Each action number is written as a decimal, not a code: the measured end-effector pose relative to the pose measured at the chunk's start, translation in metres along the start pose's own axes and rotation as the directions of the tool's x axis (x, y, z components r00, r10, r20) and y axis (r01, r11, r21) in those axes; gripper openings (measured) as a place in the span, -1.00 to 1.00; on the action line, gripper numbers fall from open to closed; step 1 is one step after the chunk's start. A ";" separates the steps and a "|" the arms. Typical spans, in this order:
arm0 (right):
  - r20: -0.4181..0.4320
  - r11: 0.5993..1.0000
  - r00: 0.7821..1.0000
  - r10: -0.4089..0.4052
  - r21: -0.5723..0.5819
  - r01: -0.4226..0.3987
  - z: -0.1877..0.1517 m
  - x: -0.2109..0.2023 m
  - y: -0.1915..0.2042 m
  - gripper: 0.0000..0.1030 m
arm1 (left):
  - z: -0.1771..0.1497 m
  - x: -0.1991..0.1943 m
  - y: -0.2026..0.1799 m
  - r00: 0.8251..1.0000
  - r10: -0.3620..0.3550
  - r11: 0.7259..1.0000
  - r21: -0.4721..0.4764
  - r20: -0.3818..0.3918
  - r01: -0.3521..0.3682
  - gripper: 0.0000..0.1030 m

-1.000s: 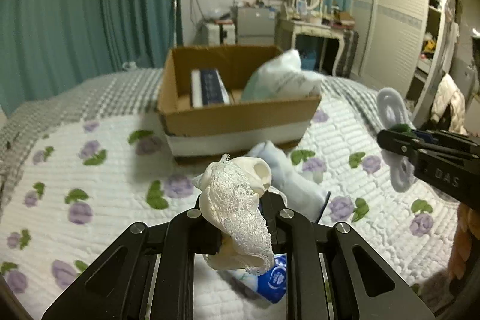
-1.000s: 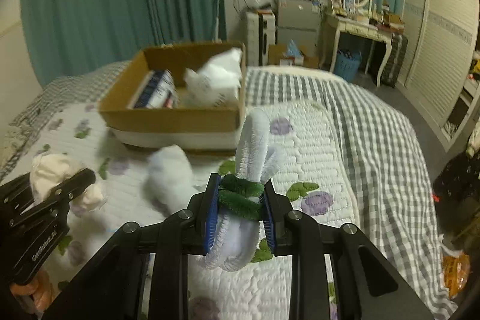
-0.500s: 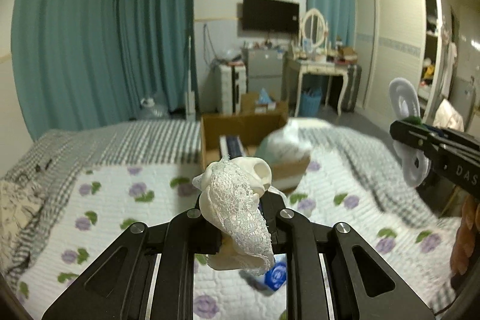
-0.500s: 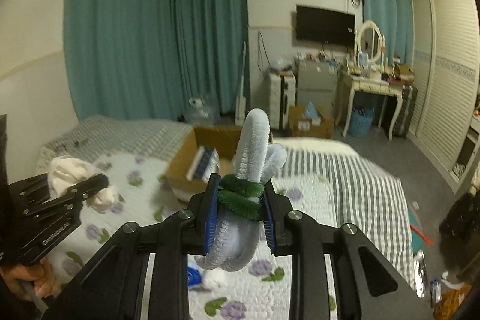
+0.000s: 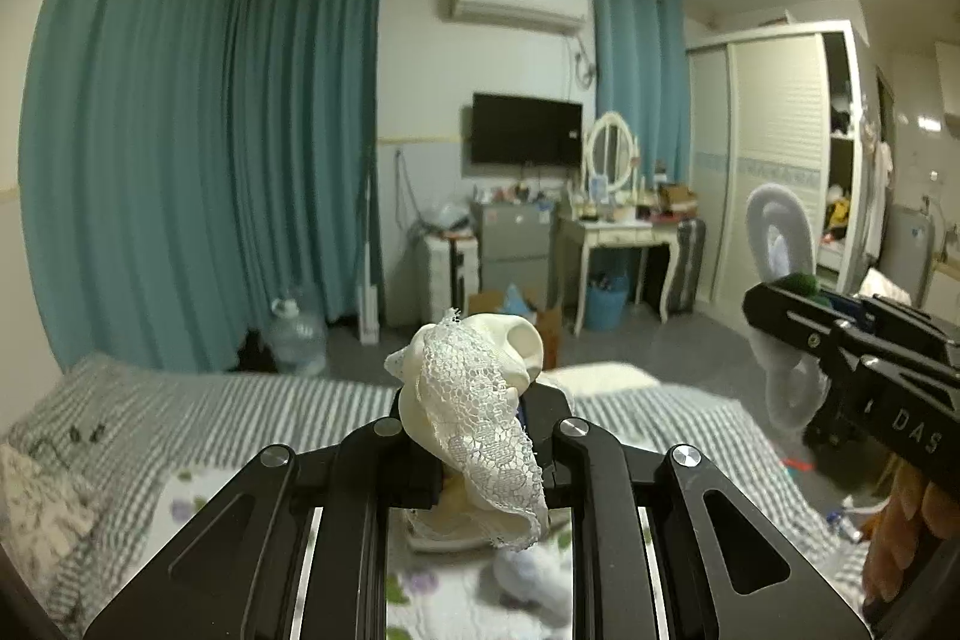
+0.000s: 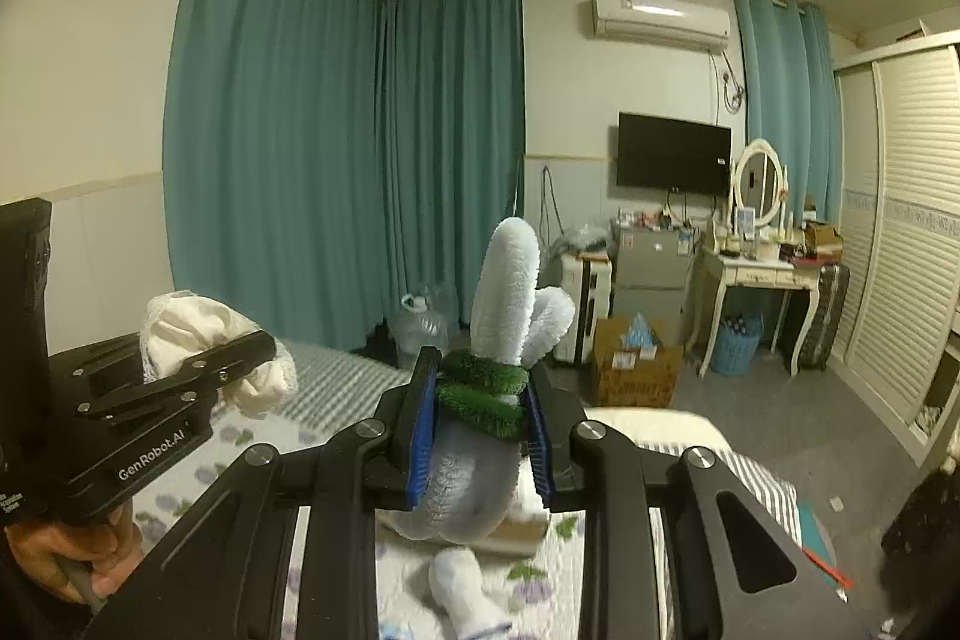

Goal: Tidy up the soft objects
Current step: 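Lift the lace cloth and plush toy and carry both over the box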

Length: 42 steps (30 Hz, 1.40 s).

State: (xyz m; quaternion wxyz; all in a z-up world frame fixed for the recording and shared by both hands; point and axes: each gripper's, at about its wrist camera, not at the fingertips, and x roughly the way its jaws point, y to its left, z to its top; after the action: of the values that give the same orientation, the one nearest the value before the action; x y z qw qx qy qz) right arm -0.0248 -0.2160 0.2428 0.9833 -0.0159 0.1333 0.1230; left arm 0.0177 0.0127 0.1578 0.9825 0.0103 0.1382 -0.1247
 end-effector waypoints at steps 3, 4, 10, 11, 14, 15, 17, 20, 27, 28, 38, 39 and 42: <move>0.025 1.000 1.000 -0.017 -0.009 0.017 0.010 0.014 0.000 -0.49 | 0.010 0.017 0.003 1.000 0.002 1.000 0.002 0.023 -0.002 -0.67; 0.029 1.000 0.999 -0.023 -0.011 0.023 0.011 0.019 -0.002 -0.49 | 0.011 0.021 0.003 1.000 0.003 1.000 0.000 0.028 -0.003 -0.67; 0.003 0.999 0.999 -0.043 0.006 0.043 0.006 0.080 -0.016 -0.49 | 0.008 0.079 0.015 1.000 0.025 0.999 -0.025 0.009 -0.025 -0.67; -0.008 0.999 0.999 -0.044 0.007 0.044 0.002 0.092 -0.019 -0.49 | 0.006 0.089 0.017 1.000 0.027 0.999 -0.027 -0.002 -0.028 -0.67; -0.050 0.999 0.998 -0.044 0.013 0.045 -0.013 0.126 -0.028 -0.49 | -0.007 0.127 0.025 0.998 0.053 0.998 -0.033 -0.046 -0.055 -0.67; -0.070 0.999 0.996 -0.047 0.014 0.048 -0.021 0.140 -0.031 -0.49 | -0.010 0.135 0.025 0.997 0.059 0.997 -0.036 -0.057 -0.061 -0.67; -0.102 0.999 0.994 -0.050 0.012 0.052 -0.033 0.163 -0.036 -0.49 | -0.020 0.162 0.029 0.993 0.062 0.997 -0.039 -0.100 -0.066 -0.67; -0.168 0.999 0.985 -0.044 0.019 0.048 -0.058 0.203 -0.046 -0.49 | -0.038 0.193 0.032 0.986 0.076 0.996 -0.032 -0.149 -0.082 -0.67; -0.291 1.000 0.957 -0.011 0.012 0.015 -0.110 0.270 -0.057 -0.49 | -0.086 0.263 0.036 0.951 0.089 0.995 -0.023 -0.297 -0.100 -0.67; -0.305 1.000 0.952 -0.005 0.014 0.009 -0.116 0.279 -0.057 -0.49 | -0.092 0.269 0.035 0.946 0.091 0.995 -0.018 -0.311 -0.102 -0.67; -0.474 1.000 0.880 0.017 0.013 -0.012 -0.168 0.347 -0.064 -0.48 | -0.136 0.318 0.032 0.870 0.061 0.996 -0.026 -0.488 -0.084 -0.66; -0.486 1.000 0.874 0.016 0.012 -0.011 -0.171 0.350 -0.065 -0.48 | -0.138 0.318 0.031 0.868 0.063 0.996 -0.021 -0.492 -0.084 -0.66; -0.534 1.000 0.845 0.025 0.022 -0.016 -0.179 0.361 -0.066 -0.48 | -0.139 0.322 0.025 0.862 0.087 0.996 0.018 -0.499 -0.090 -0.65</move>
State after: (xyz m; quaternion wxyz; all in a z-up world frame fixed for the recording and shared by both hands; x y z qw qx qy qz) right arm 0.2826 -0.2052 -0.0261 0.9061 -0.0400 0.4027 0.1233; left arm 0.2864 -0.0336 -0.0644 0.9180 0.0458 0.3874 -0.0722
